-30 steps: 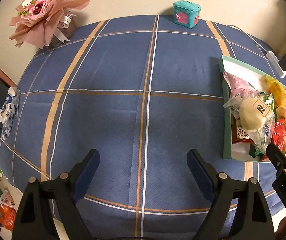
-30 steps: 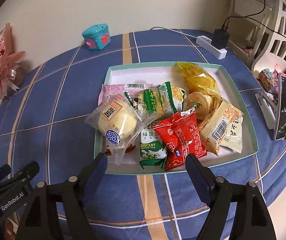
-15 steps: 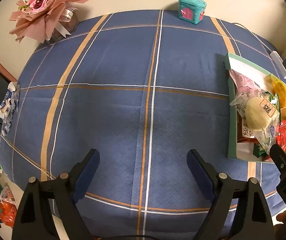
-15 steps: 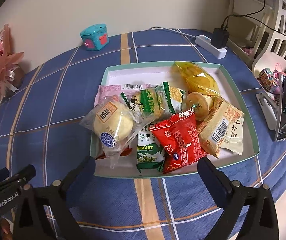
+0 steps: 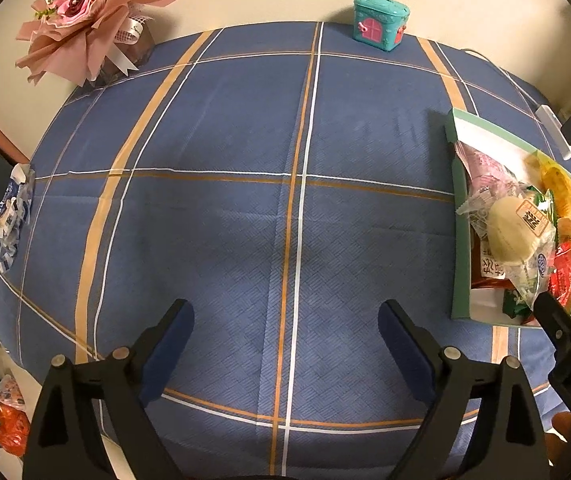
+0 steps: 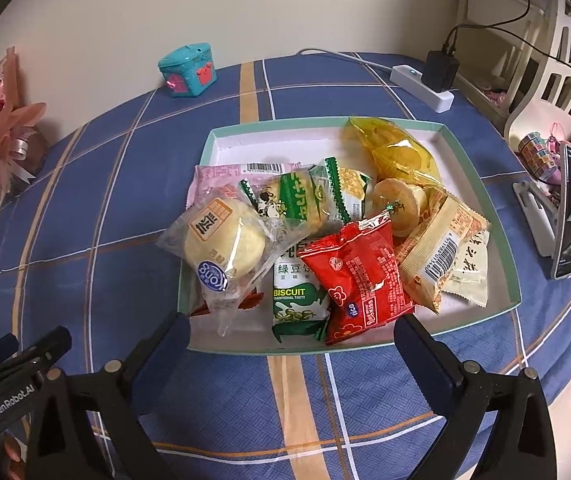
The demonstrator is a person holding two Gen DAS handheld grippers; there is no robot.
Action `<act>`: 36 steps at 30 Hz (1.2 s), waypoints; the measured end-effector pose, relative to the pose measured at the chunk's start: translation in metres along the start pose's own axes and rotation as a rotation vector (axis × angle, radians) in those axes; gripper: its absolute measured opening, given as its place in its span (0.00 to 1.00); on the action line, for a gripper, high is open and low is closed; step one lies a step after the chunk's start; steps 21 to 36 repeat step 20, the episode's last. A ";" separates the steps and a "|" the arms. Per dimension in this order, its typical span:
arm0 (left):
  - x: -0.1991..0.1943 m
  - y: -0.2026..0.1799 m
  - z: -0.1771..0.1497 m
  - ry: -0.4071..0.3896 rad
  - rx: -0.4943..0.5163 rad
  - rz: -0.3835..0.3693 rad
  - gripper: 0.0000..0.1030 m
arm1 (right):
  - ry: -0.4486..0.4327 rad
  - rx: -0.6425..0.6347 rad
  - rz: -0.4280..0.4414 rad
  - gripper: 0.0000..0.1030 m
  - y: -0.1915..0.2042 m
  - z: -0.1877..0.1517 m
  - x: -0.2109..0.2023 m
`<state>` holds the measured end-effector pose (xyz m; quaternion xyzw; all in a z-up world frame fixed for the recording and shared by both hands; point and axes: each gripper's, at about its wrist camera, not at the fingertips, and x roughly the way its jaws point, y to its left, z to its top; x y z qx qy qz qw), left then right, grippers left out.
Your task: Organize snacks
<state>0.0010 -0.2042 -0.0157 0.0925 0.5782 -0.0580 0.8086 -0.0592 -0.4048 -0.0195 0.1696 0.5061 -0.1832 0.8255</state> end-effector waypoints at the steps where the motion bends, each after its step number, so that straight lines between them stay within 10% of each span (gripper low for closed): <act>1: 0.000 0.000 0.000 0.001 -0.001 0.000 0.91 | 0.000 0.001 0.000 1.00 0.000 0.000 0.000; 36: -0.004 -0.007 0.000 -0.019 0.022 -0.030 0.91 | 0.005 -0.004 -0.002 1.00 -0.001 -0.001 0.001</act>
